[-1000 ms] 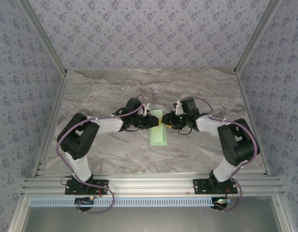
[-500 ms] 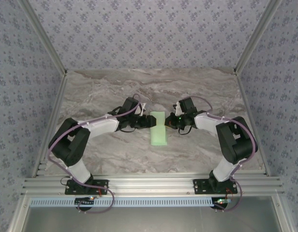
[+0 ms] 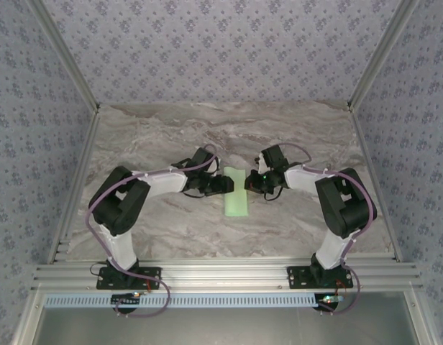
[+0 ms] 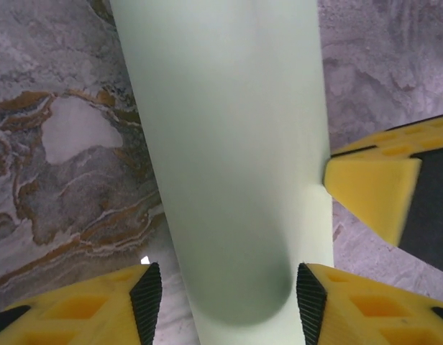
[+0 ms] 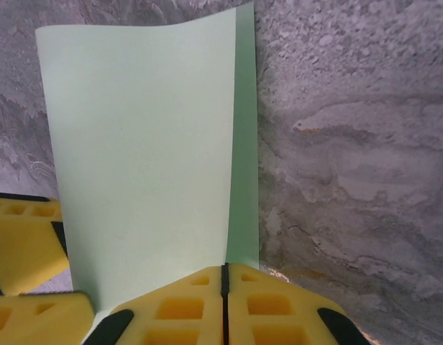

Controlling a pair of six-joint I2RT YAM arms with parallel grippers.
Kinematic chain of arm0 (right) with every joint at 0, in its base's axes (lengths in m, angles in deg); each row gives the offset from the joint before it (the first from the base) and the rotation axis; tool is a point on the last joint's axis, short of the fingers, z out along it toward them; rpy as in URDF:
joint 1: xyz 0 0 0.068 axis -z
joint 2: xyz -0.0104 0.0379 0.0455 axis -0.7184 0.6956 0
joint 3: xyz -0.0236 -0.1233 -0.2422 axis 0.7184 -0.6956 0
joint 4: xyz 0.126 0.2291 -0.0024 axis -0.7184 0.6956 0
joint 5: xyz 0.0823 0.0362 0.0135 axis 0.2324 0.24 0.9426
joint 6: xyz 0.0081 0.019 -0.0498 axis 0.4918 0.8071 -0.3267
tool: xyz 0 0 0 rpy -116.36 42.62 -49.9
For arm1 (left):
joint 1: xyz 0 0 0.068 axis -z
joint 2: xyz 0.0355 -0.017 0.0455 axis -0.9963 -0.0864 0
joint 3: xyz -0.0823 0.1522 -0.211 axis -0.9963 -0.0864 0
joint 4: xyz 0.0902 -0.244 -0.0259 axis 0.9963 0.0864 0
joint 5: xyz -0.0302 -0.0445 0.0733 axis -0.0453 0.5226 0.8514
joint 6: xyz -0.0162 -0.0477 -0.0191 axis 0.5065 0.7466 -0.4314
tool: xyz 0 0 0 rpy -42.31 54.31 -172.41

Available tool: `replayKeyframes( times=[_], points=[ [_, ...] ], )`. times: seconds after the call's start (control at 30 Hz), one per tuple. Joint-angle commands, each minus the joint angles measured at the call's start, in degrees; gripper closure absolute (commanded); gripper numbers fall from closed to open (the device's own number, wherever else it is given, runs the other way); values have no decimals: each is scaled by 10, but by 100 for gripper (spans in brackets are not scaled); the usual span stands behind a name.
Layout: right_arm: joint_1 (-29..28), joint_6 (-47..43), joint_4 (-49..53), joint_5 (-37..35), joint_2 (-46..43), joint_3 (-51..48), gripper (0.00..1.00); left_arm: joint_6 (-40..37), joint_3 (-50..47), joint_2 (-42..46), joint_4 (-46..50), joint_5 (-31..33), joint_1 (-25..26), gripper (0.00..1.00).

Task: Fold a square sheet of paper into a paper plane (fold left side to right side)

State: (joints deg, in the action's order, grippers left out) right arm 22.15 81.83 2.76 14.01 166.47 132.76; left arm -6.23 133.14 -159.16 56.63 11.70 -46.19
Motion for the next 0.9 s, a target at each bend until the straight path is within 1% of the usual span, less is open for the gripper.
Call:
replayKeyframes(
  times=[0.0,0.13,0.23,0.37,0.47,0.87],
  points=[
    [1,-10,7,-19,-15,4,84,0,21,-17,31,16,9,49],
    [6,-23,28,-57,-62,-6,68,-2,30,-29,46,27,12,50],
    [9,-37,56,-97,-99,-11,62,-3,35,-38,53,31,14,50],
    [9,-50,82,-128,-137,-15,57,-5,44,-49,63,35,17,50],
    [10,-58,97,-136,-149,-14,56,-9,51,-56,73,39,19,50],
    [10,-60,104,-114,-156,-14,54,-17,74,-76,101,48,25,49]
  ],
)
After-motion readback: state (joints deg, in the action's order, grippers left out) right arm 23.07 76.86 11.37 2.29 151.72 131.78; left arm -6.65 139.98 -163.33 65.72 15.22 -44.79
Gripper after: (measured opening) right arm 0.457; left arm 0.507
